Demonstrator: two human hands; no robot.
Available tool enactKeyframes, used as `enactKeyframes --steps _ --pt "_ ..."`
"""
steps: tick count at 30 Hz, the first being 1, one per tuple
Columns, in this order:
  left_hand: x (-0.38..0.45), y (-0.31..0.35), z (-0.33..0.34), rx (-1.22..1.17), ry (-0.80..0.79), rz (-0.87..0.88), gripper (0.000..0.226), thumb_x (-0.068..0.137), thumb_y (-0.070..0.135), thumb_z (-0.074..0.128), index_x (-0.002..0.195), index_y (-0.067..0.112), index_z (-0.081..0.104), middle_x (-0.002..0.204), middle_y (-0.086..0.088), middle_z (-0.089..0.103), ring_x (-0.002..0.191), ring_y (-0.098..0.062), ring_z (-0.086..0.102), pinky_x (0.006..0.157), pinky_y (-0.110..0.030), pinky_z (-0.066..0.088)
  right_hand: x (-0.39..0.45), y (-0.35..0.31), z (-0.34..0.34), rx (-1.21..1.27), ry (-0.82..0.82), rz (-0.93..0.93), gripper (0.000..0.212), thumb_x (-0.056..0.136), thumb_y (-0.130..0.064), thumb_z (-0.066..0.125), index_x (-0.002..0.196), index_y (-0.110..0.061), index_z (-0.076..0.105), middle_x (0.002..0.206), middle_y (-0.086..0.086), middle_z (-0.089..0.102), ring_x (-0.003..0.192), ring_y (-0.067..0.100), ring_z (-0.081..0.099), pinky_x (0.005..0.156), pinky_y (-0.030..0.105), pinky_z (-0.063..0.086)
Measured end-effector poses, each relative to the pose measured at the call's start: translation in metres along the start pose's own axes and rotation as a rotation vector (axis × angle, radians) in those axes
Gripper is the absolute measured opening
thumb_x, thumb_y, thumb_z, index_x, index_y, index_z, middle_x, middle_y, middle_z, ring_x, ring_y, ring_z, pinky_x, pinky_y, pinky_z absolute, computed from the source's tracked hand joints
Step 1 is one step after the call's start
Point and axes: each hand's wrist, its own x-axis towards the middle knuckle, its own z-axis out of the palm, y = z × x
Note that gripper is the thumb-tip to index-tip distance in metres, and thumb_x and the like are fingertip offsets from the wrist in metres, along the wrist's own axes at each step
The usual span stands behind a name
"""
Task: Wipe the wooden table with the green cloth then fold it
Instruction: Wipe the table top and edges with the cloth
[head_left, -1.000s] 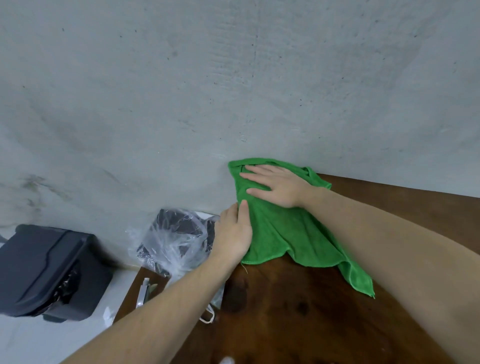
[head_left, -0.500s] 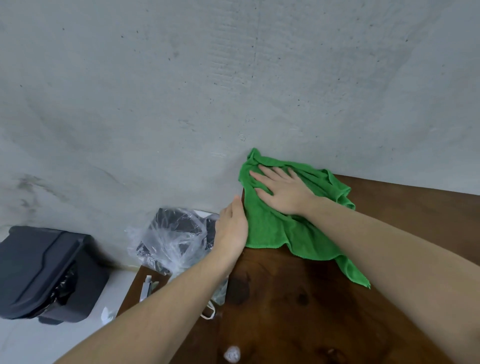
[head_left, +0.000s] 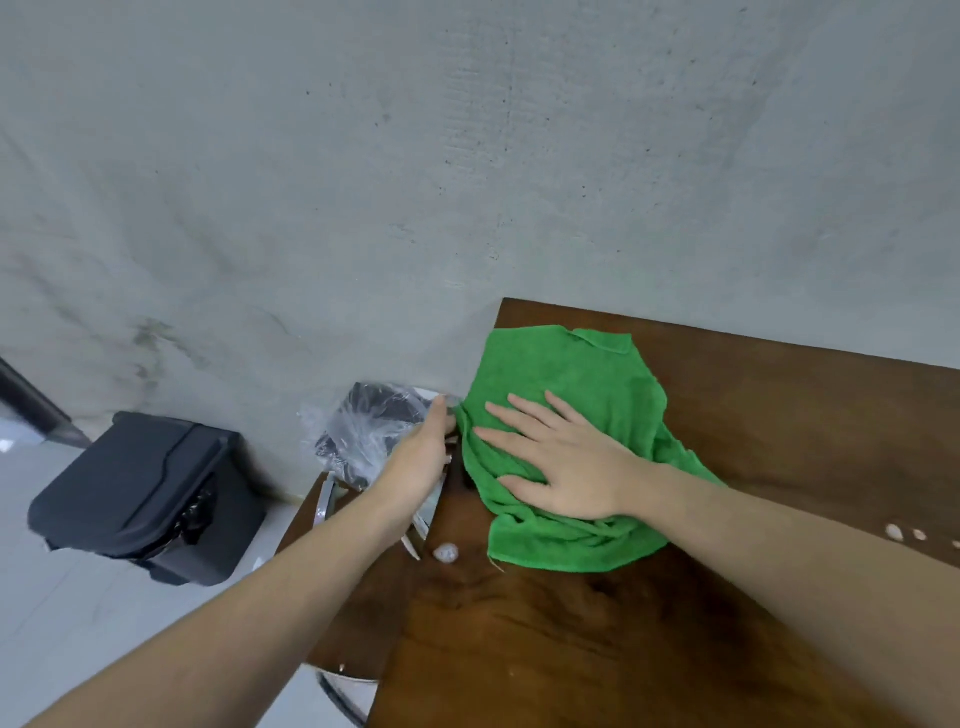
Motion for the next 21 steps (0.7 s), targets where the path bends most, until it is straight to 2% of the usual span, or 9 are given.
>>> enactKeyframes --steps 3,6,7,9,11,13,15,18,21 --pt "-0.043 -0.005 -0.006 0.030 -0.035 0.014 0.077 0.087 0.077 0.018 0.133 0.032 0.062 0.133 0.007 0.063 0.122 -0.015 0.057 0.112 -0.042 0.038 -0.002 0.000 -0.001 0.070 0.036 0.068 0.066 0.096 -0.070 0.018 0.157 -0.046 0.012 0.168 -0.013 0.001 0.154 0.009 -0.003 0.125 0.043 -0.004" --pt "-0.068 -0.012 -0.008 0.035 0.023 -0.020 0.066 0.084 0.072 0.035 0.125 0.031 0.068 0.125 0.009 0.067 0.117 -0.013 0.061 0.109 -0.042 0.041 0.013 -0.004 0.000 0.089 0.049 0.245 0.068 0.095 -0.071 0.018 0.158 -0.044 0.013 0.169 -0.008 0.001 0.155 0.014 -0.001 0.124 0.047 -0.001" --pt "-0.076 -0.014 -0.009 0.035 0.049 -0.041 0.057 0.084 0.067 0.044 0.118 0.031 0.071 0.118 0.009 0.071 0.109 -0.013 0.065 0.103 -0.039 0.047 0.017 -0.008 0.000 0.095 0.039 0.295 0.068 0.095 -0.071 0.017 0.157 -0.044 0.012 0.169 -0.006 0.000 0.155 0.016 -0.001 0.124 0.050 -0.002" --pt "-0.095 -0.019 -0.009 0.034 0.071 -0.050 0.040 0.089 0.056 0.053 0.107 0.028 0.075 0.103 0.007 0.076 0.090 -0.010 0.072 0.078 -0.025 0.055 0.021 -0.021 -0.001 0.105 0.011 0.348 0.068 0.094 -0.071 0.015 0.157 -0.047 0.009 0.169 -0.005 -0.002 0.155 0.021 -0.004 0.122 0.056 -0.004" --pt "-0.113 -0.026 -0.009 0.008 0.073 -0.040 0.032 0.095 0.045 0.053 0.099 0.024 0.076 0.092 0.006 0.078 0.079 -0.005 0.072 0.059 -0.016 0.051 0.017 -0.044 -0.001 0.110 -0.001 0.314 0.066 0.093 -0.070 0.016 0.156 -0.049 0.010 0.169 -0.006 -0.001 0.155 0.023 -0.005 0.120 0.061 -0.006" --pt "-0.130 -0.037 -0.009 -0.017 0.103 -0.044 0.033 0.098 0.041 0.049 0.100 0.022 0.076 0.093 0.009 0.077 0.082 -0.003 0.072 0.066 -0.020 0.049 0.003 -0.073 0.002 0.104 0.001 0.205 0.064 0.094 -0.068 0.016 0.155 -0.050 0.014 0.169 -0.007 -0.001 0.155 0.023 -0.005 0.119 0.063 -0.007" --pt "-0.149 -0.048 -0.010 -0.041 0.138 -0.054 0.043 0.101 0.045 0.040 0.109 0.020 0.075 0.102 0.009 0.076 0.096 -0.008 0.070 0.082 -0.027 0.049 -0.016 -0.098 0.005 0.089 0.000 0.098 0.062 0.096 -0.065 0.016 0.156 -0.048 0.015 0.169 -0.008 -0.001 0.155 0.022 -0.007 0.119 0.063 -0.007" --pt "-0.172 -0.067 -0.014 -0.018 0.174 -0.061 0.052 0.096 0.059 0.033 0.117 0.033 0.073 0.119 0.013 0.071 0.115 -0.012 0.062 0.108 -0.039 0.041 -0.048 -0.121 0.010 0.073 -0.006 -0.013 0.062 0.098 -0.061 0.017 0.158 -0.045 0.008 0.169 -0.008 -0.003 0.155 0.019 -0.008 0.119 0.061 -0.008" --pt "-0.187 -0.078 -0.018 0.005 0.225 -0.089 0.048 0.093 0.064 0.038 0.113 0.040 0.074 0.122 0.013 0.070 0.118 -0.013 0.061 0.111 -0.041 0.039 -0.077 -0.127 0.014 0.057 -0.009 -0.119 0.061 0.101 -0.059 0.017 0.158 -0.044 0.004 0.168 -0.012 -0.005 0.154 0.015 -0.010 0.121 0.056 -0.010"
